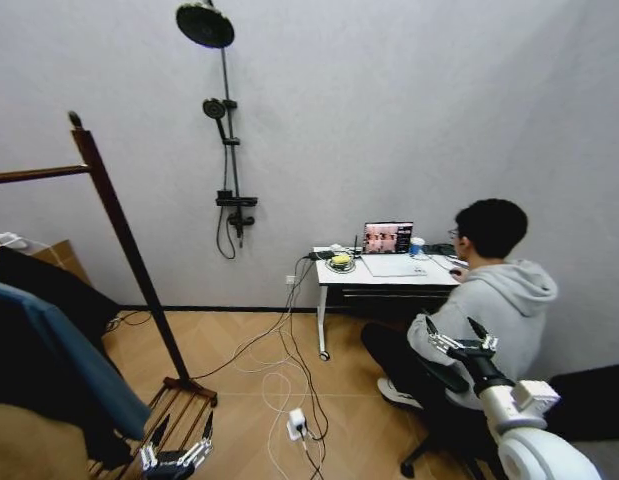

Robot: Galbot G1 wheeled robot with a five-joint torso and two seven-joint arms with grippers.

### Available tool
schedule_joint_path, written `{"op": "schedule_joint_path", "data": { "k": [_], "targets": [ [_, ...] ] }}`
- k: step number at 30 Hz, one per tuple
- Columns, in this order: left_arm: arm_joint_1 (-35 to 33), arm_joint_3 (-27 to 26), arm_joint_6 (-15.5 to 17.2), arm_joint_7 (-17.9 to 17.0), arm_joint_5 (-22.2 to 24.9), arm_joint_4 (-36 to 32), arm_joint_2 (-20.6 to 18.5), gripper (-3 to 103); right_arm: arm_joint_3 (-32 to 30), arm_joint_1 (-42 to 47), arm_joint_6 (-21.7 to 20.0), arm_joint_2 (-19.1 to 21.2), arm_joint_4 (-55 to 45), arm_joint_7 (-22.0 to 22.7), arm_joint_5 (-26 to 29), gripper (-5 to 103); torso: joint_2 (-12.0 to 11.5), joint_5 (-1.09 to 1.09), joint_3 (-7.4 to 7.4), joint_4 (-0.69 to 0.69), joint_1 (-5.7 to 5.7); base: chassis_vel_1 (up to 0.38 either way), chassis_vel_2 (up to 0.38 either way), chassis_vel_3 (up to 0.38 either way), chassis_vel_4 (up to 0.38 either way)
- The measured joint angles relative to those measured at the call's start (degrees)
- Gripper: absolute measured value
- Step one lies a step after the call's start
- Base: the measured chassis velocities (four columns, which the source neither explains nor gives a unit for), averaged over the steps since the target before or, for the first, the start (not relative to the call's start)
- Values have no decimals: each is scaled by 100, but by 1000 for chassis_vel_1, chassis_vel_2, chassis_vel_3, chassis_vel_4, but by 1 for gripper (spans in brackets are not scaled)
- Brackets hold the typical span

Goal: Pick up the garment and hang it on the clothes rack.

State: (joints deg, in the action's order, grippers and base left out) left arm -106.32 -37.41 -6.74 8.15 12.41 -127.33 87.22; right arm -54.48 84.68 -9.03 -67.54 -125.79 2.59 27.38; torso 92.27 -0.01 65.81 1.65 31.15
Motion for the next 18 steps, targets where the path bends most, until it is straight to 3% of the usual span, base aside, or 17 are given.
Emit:
{"op": "schedule_joint_path", "data": {
  "k": [7,18],
  "targets": [
    [-1,0,0,0,0,0,0,100,53,-4,16,-33,9,-12,-26,100,0,2,0,-6,0,3,-54,-39,0],
    [0,-1,0,-1,0,0,0,100,152,22,55,-183,9,-18,-139,100,-1,2,1,-4,1,52,-43,-46,42]
  ]
}}
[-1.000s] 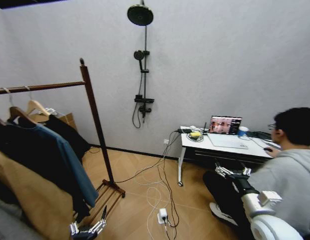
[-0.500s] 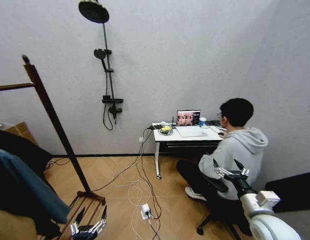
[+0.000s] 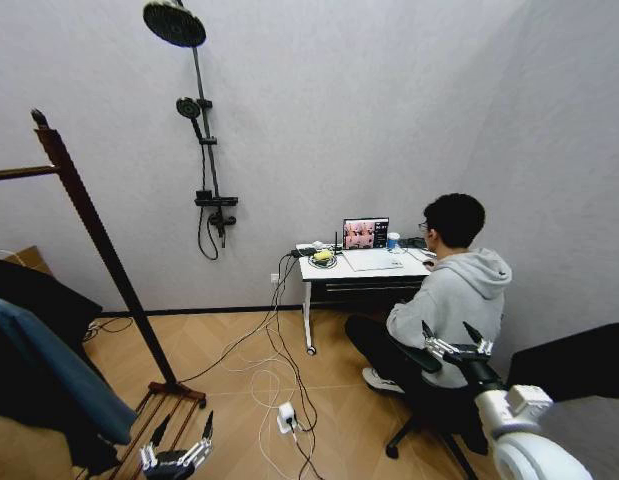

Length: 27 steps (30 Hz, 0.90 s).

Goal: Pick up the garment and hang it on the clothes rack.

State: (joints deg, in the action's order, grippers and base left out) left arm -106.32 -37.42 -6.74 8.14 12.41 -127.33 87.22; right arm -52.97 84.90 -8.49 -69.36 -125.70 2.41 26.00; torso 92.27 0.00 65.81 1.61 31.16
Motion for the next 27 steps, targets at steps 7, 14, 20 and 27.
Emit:
{"op": "schedule_joint_path", "data": {
  "k": [7,14,20,27],
  "targets": [
    [0,0,0,0,0,0,0,100,47,17,15,-62,-29,0,-64,100,0,-1,0,1,0,119,-110,-121,117],
    [0,0,0,0,0,0,0,100,90,35,27,-79,-37,0,-126,100,1,0,0,1,-2,146,-153,-147,156],
    [0,0,0,0,0,0,0,100,167,27,34,-87,-19,-1,-207,100,1,0,0,2,-1,137,-139,-136,125],
    [0,0,0,0,0,0,0,100,271,-31,19,-105,-14,2,-287,100,0,0,0,1,-1,139,-135,-139,137]
  ]
}}
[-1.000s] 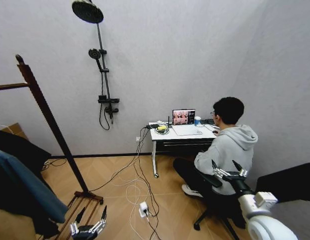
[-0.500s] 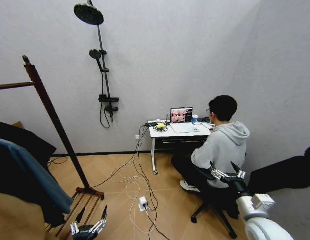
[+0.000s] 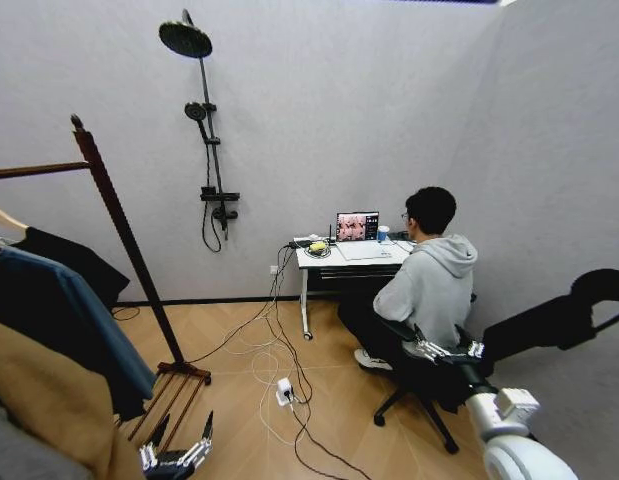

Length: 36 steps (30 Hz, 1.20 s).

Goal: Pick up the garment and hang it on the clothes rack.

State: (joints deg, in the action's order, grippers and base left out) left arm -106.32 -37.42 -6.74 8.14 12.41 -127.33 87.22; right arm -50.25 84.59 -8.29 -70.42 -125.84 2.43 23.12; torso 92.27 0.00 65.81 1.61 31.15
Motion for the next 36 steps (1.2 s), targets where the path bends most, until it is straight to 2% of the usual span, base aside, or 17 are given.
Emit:
{"op": "schedule_joint_path", "data": {
  "k": [21,27,36],
  "targets": [
    [0,0,0,1,0,0,0,100,19,20,0,65,-23,12,-4,100,0,-1,0,3,1,112,-160,-159,111],
    [0,0,0,0,0,0,0,100,19,56,29,67,-25,12,2,100,0,0,0,-1,1,139,-139,-128,138],
    [0,0,0,0,0,0,0,100,32,125,85,31,-25,8,-8,100,0,1,0,2,1,153,-134,-145,135]
  ]
}}
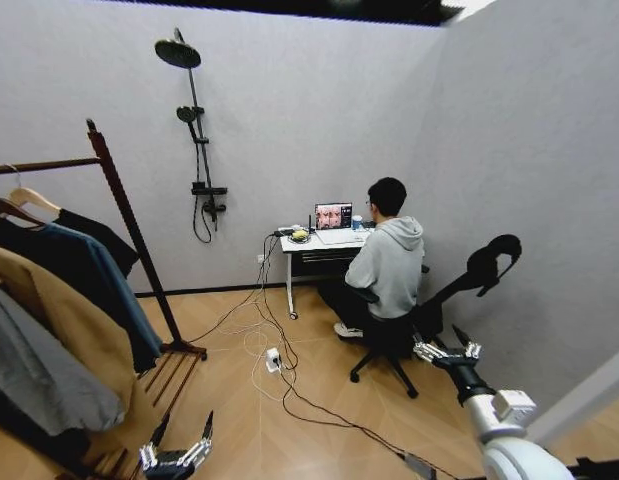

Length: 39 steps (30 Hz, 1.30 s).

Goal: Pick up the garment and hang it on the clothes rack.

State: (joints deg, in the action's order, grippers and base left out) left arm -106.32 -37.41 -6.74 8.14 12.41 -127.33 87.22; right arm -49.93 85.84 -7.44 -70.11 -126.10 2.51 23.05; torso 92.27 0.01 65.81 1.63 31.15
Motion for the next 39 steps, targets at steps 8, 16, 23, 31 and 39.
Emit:
{"op": "schedule_joint_path", "data": {
  "k": [8,16,23,31,39],
  "targets": [
    [0,0,0,0,0,0,0,100,91,-30,5,-39,-6,-3,-53,100,-1,-2,1,-2,1,189,-192,-179,188],
    [0,0,0,0,0,0,1,100,190,-87,5,-45,30,-6,-118,100,2,0,-1,-2,-3,234,-228,-223,224],
    [0,0,0,0,0,0,0,100,343,-199,-18,-79,78,-6,-212,100,0,-2,0,-1,0,200,-203,-199,198],
    [0,0,0,0,0,0,0,100,447,-282,-53,-113,119,-5,-274,100,0,1,0,-2,1,221,-161,-170,211],
    [0,1,0,1,0,0,1,100,484,-319,-82,-132,137,2,-308,100,0,-4,0,1,0,212,-190,-200,203]
  ]
}}
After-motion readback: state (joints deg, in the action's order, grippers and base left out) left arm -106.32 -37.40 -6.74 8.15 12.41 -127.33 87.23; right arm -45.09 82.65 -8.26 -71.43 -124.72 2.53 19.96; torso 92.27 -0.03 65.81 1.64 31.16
